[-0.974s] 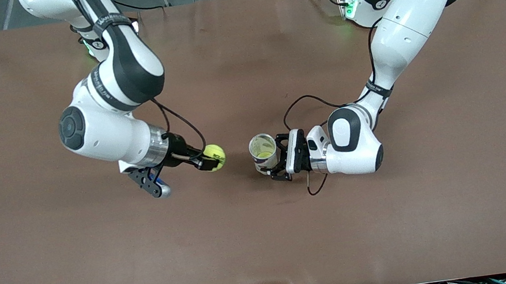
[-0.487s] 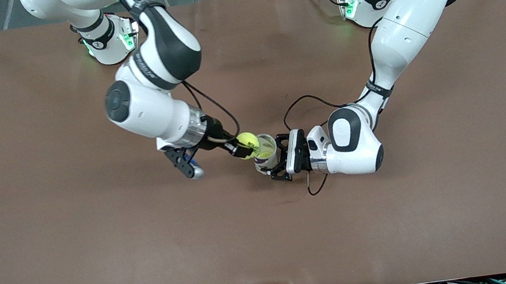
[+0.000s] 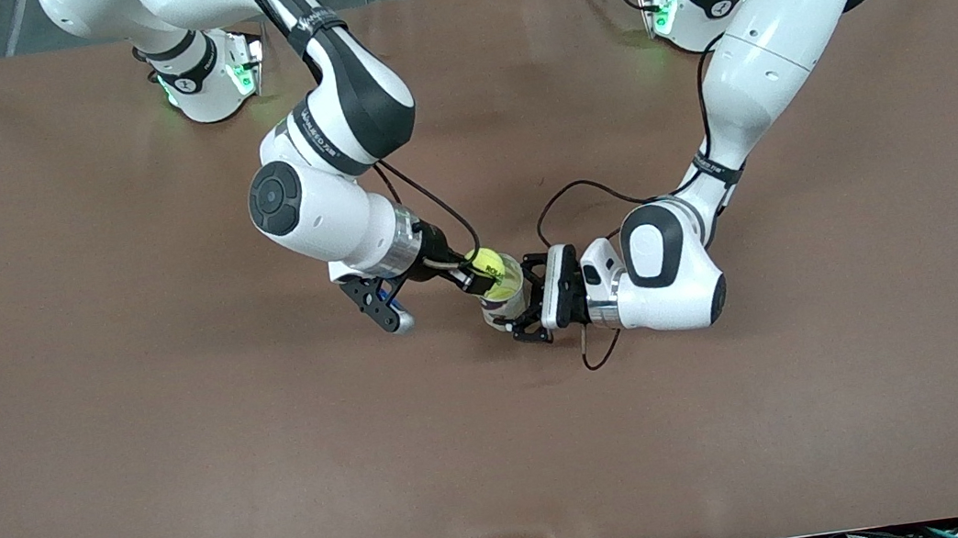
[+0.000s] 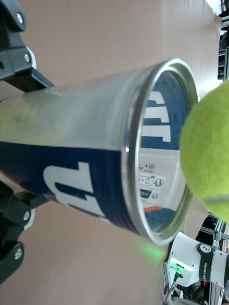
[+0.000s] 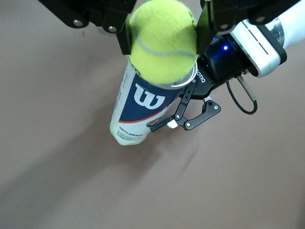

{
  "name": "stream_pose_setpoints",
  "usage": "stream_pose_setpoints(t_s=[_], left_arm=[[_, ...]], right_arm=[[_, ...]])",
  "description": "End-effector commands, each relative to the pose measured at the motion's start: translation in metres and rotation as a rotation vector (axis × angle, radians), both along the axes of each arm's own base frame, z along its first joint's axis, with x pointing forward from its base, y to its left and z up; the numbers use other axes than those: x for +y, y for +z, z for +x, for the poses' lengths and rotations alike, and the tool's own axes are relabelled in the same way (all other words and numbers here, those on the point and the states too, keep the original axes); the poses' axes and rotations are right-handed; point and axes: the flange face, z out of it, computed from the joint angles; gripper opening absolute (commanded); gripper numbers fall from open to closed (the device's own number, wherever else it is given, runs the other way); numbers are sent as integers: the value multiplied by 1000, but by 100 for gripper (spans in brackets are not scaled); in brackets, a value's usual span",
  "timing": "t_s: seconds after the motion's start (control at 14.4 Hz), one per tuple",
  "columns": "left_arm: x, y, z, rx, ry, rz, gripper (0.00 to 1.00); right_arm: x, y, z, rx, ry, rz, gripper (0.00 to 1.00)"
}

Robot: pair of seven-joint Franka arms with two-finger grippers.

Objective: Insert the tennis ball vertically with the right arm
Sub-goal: 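Release the second ball into the can with the right gripper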

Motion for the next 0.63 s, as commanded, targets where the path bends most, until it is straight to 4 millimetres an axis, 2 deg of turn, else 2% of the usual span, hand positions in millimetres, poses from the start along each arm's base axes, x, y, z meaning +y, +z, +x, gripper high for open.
stream_pose_setpoints(t_s=[0.0,0.56], left_arm=[[3,-2,-2,3,-1,-1,85],[4,-2,-3,-5,-10,0,85]], right_arm=[[3,-2,1,18,-23,10,32],[13,2,-2,24,-41,17,32]])
